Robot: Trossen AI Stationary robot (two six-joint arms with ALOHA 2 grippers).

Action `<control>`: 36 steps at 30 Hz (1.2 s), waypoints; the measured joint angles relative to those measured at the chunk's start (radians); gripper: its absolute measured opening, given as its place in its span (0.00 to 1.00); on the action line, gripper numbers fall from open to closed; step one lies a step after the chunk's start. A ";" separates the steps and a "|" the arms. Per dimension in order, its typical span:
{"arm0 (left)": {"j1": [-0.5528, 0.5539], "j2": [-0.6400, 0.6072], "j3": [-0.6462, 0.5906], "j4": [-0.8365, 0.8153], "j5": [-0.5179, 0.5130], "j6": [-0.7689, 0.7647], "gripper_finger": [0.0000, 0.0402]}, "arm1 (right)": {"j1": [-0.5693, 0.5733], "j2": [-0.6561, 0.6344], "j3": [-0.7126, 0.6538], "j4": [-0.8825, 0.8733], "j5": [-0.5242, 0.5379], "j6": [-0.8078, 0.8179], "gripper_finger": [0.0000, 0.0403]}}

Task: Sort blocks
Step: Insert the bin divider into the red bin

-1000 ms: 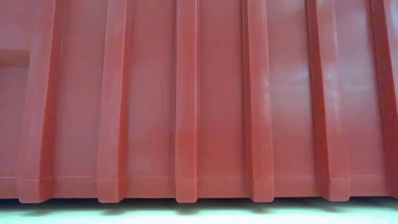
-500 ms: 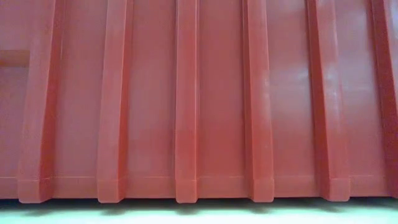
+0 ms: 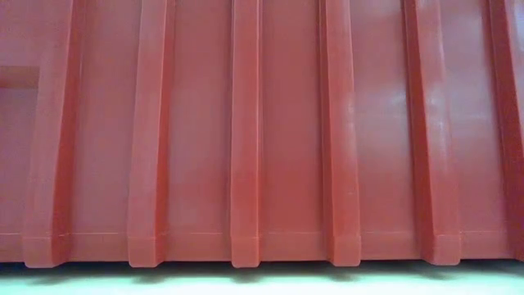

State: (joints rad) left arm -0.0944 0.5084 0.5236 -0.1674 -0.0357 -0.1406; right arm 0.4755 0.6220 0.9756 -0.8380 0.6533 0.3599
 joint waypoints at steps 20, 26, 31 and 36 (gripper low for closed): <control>0.000 0.020 0.005 0.062 0.058 -0.026 0.00 | 0.000 0.001 0.000 -0.006 0.003 0.003 0.00; 0.000 0.042 0.005 0.067 0.068 -0.026 0.00 | 0.000 0.001 0.000 -0.009 0.003 -0.001 0.00; 0.000 0.041 0.005 0.062 0.047 -0.026 0.00 | 0.000 0.001 0.000 -0.005 0.003 -0.004 0.00; 0.000 0.059 0.005 0.062 0.045 -0.026 0.00 | 0.000 0.001 0.000 -0.005 0.003 -0.005 0.00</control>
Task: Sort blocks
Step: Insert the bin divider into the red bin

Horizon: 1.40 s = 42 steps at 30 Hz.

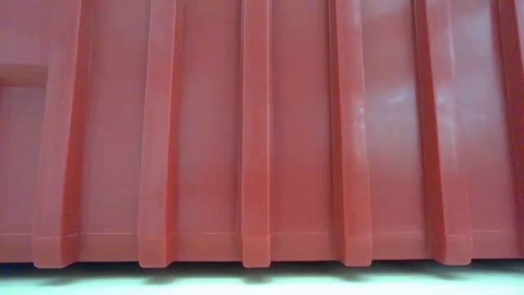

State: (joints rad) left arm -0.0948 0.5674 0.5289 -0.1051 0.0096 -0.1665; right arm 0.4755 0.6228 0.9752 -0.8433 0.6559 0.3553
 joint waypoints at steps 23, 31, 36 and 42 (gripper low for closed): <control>0.000 -0.049 0.000 -0.064 -0.028 -0.003 0.00 | 0.000 -0.001 0.000 0.007 -0.001 -0.006 0.00; 0.000 -0.044 0.000 -0.063 -0.028 0.005 0.00 | 0.000 -0.001 0.000 0.005 -0.001 -0.006 0.00; 0.000 -0.030 0.000 -0.055 -0.028 0.026 0.00 | 0.000 -0.001 0.000 0.002 0.000 -0.006 0.00; 0.000 -0.019 0.000 -0.048 -0.028 0.039 0.00 | 0.000 -0.001 0.000 0.000 0.000 -0.006 0.00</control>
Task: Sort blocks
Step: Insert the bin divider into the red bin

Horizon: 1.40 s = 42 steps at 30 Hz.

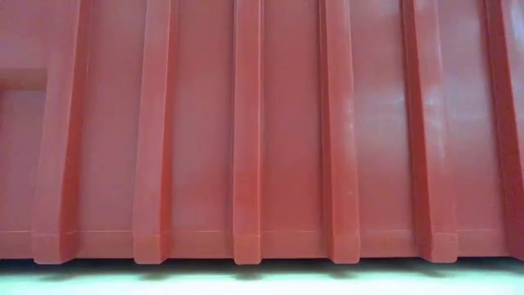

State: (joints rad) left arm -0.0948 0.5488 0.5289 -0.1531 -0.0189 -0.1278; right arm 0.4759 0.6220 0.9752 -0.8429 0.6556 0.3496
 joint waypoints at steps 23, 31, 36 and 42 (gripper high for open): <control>0.000 -0.002 0.000 0.013 -0.018 -0.004 0.00 | 0.000 0.000 0.000 0.002 0.000 0.002 0.00; 0.000 -0.013 0.000 0.001 -0.044 0.007 0.00 | 0.000 0.000 0.000 0.004 0.002 0.001 0.00; 0.000 -0.009 0.000 0.003 -0.044 0.011 0.00 | 0.000 0.000 0.000 0.003 0.002 0.000 0.00; 0.000 -0.007 0.000 0.003 -0.044 0.011 0.00 | 0.000 0.000 0.000 0.003 0.001 0.000 0.00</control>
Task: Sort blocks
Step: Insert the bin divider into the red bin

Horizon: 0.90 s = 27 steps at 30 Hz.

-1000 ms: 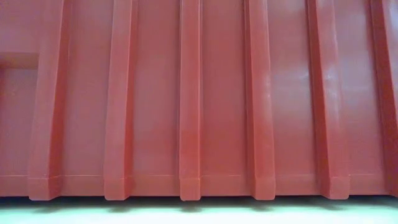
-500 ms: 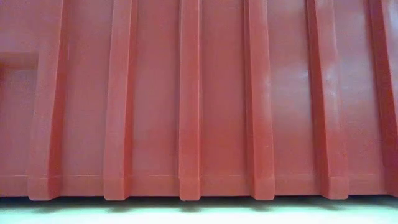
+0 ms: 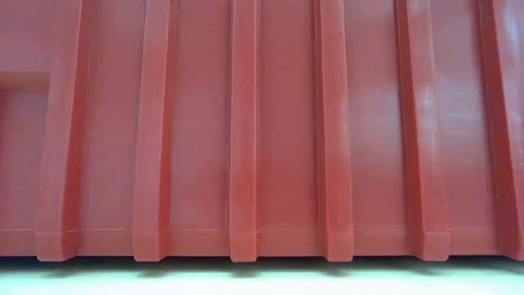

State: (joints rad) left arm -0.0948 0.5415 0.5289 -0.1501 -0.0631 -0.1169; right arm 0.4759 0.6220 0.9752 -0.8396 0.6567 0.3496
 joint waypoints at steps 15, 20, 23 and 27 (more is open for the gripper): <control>0.000 -0.031 0.000 -0.014 0.050 -0.022 0.00 | 0.000 0.000 0.000 0.000 -0.064 0.033 0.00; 0.000 -0.033 0.000 -0.015 0.076 -0.024 0.00 | 0.000 0.000 0.000 -0.027 -0.094 0.054 0.00; -0.001 -0.033 0.000 -0.015 0.089 -0.026 0.00 | 0.000 0.000 0.001 -0.065 -0.111 0.079 0.00; -0.002 -0.033 0.000 -0.014 0.121 -0.031 0.00 | 0.000 -0.002 0.001 -0.085 -0.119 0.098 0.00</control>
State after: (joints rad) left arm -0.0963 0.5087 0.5289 -0.1646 0.0580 -0.1483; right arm 0.4759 0.6203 0.9760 -0.9251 0.5375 0.4474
